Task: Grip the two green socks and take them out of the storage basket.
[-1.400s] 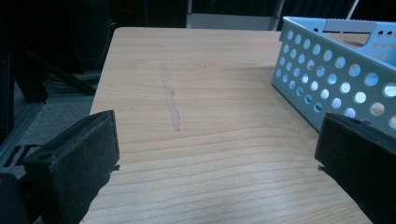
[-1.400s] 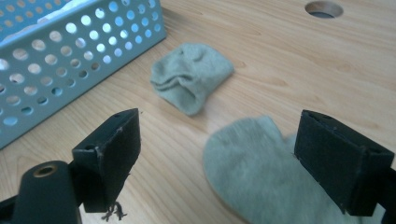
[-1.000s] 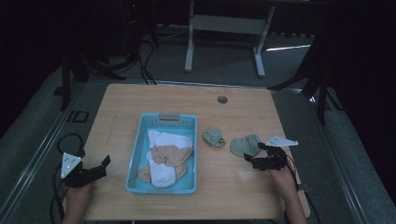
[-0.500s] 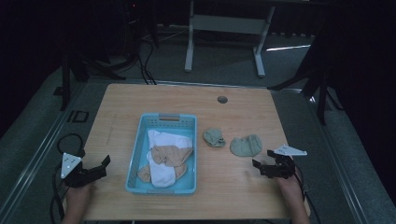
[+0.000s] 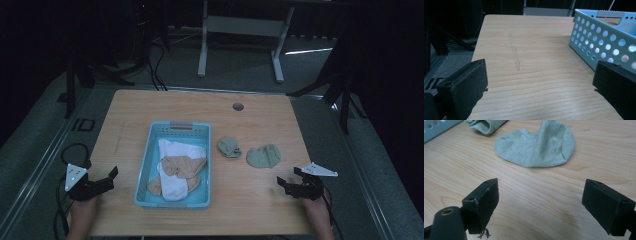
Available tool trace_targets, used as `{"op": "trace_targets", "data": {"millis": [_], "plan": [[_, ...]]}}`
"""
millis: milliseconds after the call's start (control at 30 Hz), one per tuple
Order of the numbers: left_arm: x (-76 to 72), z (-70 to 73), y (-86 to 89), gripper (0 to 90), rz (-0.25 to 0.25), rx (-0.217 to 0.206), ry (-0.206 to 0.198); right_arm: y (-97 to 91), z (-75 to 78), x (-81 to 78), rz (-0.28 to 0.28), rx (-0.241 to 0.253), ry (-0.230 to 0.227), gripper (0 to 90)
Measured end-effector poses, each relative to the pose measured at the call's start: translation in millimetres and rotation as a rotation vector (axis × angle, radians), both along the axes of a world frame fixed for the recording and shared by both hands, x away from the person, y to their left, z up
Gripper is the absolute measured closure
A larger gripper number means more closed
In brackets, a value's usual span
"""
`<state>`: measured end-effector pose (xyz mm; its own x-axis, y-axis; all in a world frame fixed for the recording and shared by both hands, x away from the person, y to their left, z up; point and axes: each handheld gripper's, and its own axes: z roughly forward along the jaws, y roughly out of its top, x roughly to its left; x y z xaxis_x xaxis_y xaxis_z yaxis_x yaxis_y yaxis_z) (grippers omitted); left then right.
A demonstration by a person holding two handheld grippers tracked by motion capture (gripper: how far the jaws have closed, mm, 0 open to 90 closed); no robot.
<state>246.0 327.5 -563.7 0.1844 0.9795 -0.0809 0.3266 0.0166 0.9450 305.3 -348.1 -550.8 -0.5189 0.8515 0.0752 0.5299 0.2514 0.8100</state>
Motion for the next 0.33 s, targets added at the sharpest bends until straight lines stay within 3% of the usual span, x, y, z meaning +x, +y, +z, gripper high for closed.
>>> {"op": "trace_targets", "data": {"millis": [133,333], "plan": [[0.0,0.0,0.1,0.0,0.000,0.000,0.001,0.0,-2.7,0.4,-0.003,-0.027,0.005,13.8],[0.0,0.0,0.3,0.0,-0.002,0.000,0.000,-2.1,-2.9,0.8,-0.011,-0.026,0.001,13.8]]}}
